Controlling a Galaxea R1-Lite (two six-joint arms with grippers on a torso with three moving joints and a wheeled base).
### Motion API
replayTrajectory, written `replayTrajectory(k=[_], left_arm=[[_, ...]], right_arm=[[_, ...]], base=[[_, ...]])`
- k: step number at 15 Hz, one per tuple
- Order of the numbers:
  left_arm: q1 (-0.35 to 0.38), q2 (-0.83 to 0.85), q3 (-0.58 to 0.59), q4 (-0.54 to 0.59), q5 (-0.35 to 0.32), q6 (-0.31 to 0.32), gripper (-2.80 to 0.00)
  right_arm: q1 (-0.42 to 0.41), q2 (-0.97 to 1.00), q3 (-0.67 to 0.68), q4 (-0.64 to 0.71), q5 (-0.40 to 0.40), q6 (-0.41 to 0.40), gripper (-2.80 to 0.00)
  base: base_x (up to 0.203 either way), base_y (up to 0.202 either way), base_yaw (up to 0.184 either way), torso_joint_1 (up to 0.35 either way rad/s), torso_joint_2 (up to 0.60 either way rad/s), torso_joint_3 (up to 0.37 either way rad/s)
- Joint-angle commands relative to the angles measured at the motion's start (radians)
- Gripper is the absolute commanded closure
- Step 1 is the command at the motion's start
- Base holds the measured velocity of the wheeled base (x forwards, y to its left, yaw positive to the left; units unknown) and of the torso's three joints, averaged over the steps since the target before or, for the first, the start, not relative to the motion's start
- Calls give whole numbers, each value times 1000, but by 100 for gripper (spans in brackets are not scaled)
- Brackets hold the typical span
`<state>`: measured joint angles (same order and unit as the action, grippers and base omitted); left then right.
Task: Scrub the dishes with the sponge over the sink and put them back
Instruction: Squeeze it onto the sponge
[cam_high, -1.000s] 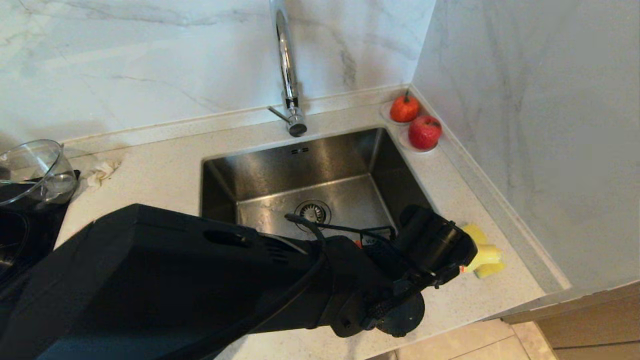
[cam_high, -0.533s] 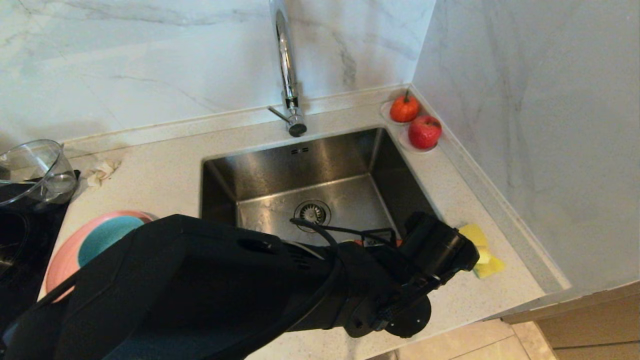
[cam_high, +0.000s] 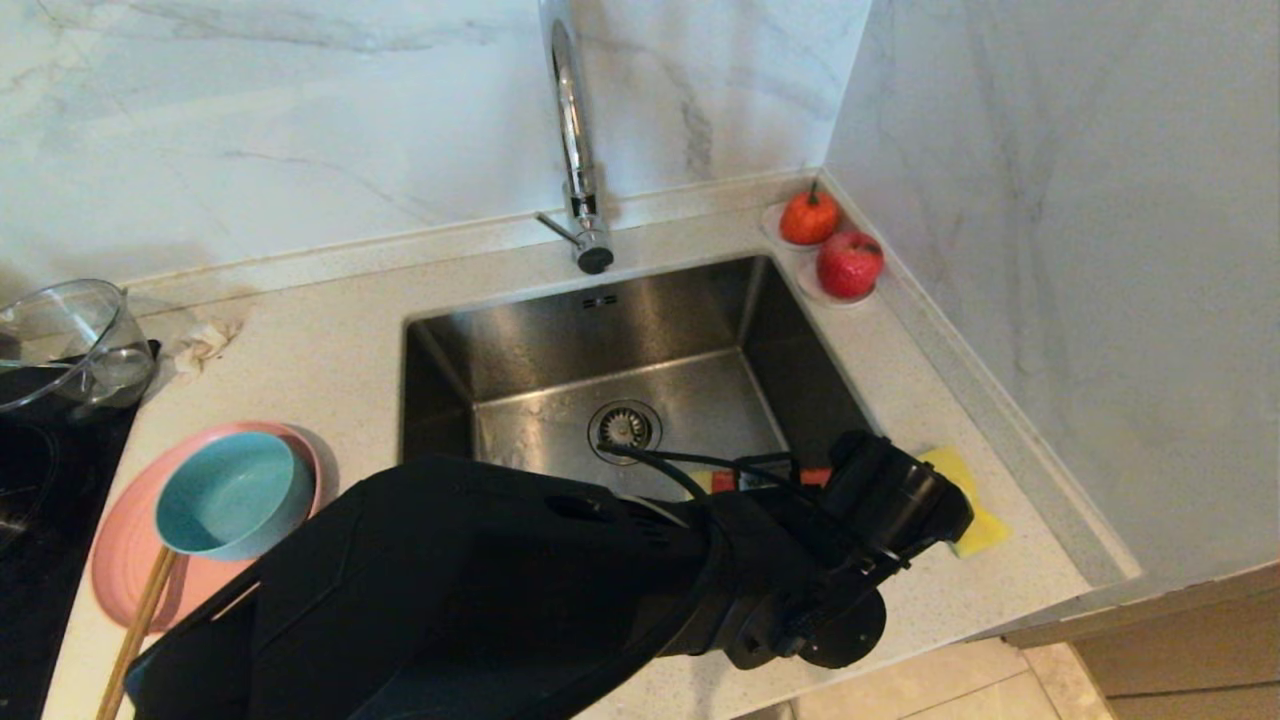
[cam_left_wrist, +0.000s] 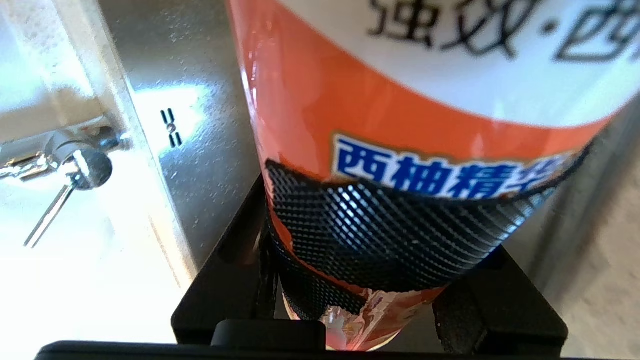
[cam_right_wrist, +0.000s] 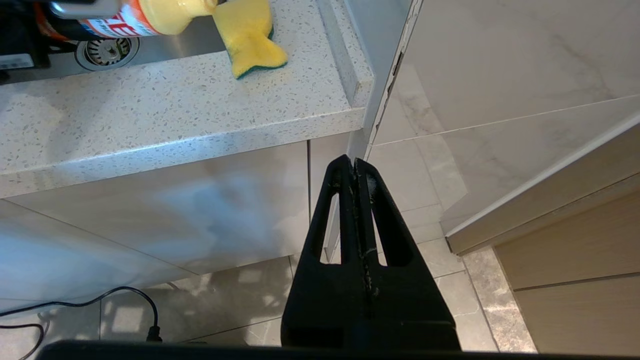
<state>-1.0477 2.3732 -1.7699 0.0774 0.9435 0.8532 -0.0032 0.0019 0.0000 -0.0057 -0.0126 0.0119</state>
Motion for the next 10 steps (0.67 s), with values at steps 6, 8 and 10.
replayTrajectory(k=[6,8,10], left_arm=[[0,73,-109,7,101,21,0],[0,91,-113,6,145,38,0],[0,100,-122,5,147,38,0]], right_arm=[[0,1,0,0,0,0,0],[-1,1,0,0,0,0,0],[0,1,0,0,0,0,0]], base=[[0,0,0,0,0,0],[0,0,0,0,0,0],[0,0,0,0,0,0]])
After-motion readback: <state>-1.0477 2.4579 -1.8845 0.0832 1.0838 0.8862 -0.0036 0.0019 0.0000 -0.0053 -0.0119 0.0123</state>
